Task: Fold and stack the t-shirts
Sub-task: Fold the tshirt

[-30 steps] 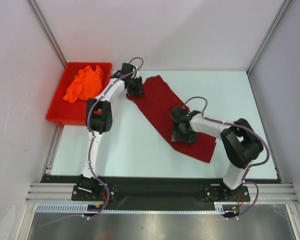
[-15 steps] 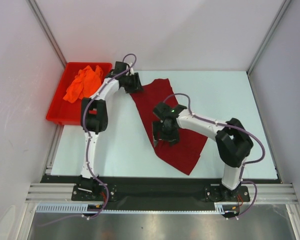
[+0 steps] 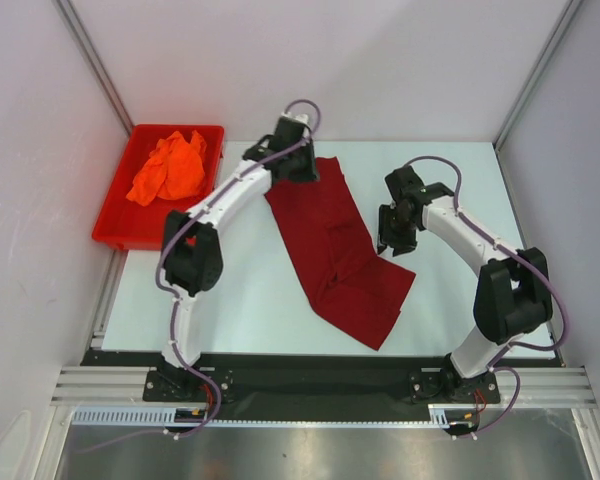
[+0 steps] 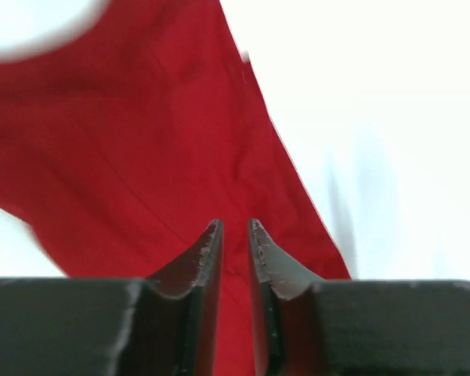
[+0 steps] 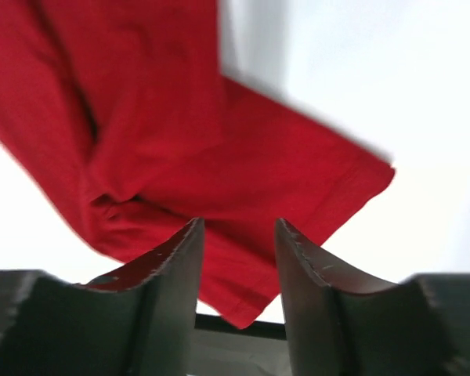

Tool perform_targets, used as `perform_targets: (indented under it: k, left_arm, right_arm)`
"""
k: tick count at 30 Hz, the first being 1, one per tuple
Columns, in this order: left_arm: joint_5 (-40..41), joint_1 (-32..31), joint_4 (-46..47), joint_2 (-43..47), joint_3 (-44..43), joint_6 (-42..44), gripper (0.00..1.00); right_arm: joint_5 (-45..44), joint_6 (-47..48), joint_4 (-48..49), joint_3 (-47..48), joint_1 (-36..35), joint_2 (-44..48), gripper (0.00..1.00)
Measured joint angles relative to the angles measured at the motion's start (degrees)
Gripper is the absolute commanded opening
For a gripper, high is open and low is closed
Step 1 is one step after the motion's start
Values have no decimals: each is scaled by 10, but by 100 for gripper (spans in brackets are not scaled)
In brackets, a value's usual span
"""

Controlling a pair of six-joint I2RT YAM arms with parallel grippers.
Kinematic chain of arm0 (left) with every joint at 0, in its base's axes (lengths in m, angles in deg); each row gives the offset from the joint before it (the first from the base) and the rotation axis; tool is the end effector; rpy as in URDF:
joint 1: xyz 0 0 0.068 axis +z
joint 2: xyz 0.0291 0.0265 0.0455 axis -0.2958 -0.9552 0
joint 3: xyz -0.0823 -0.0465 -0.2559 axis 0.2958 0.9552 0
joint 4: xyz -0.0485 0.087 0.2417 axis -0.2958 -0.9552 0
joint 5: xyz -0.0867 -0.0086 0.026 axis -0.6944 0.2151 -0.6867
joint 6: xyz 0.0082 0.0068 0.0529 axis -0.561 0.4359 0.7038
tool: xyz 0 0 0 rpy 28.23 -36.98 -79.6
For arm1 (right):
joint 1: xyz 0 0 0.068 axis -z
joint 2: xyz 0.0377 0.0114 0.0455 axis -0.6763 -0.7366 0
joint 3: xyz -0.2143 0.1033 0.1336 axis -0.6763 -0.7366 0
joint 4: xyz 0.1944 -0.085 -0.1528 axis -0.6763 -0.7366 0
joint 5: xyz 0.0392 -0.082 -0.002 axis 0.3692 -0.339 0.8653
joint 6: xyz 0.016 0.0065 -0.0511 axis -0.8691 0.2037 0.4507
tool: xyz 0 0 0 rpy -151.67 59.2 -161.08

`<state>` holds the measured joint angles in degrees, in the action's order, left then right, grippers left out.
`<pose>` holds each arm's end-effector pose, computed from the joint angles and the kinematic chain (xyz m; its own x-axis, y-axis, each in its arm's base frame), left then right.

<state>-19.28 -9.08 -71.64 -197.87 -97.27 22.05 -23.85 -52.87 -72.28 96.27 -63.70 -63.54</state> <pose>0.4437 -0.2224 0.2948 -0.7208 -0.1126 -0.6839 0.2156 0.9014 -0.3756 0.3052 0.1195 0.2542 -0.9504 0.0485 -0.3073 -0.0037 0.9860 0.1669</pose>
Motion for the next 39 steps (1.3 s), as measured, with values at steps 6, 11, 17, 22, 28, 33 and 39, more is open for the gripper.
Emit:
perform_targets:
  k: [6, 11, 17, 22, 28, 33, 39]
  left_arm:
    - [106, -77, -64, -77, -23, -44, 21]
    - [149, -85, -89, -140, -24, -82, 21]
    - [160, -78, -99, -168, -57, -111, 25]
    - [141, -69, -85, -183, -64, -117, 27]
    - [43, -31, -64, -196, -75, -129, 30]
    - [-62, 20, -44, -244, -139, -143, 33]
    - [-118, 59, -28, -273, -180, -146, 43]
  right_arm:
    - [-10, 11, 34, -41, 6, -17, 45]
    - [-30, 10, 55, -89, 6, -24, 45]
    - [-44, 3, 85, -128, 5, -38, 43]
    - [-63, -24, 110, -155, -10, -50, 45]
    - [-93, -79, 145, -209, -45, -3, 49]
    - [-73, -142, 155, -270, -125, 56, 50]
    - [7, -223, 147, -309, -187, 96, 51]
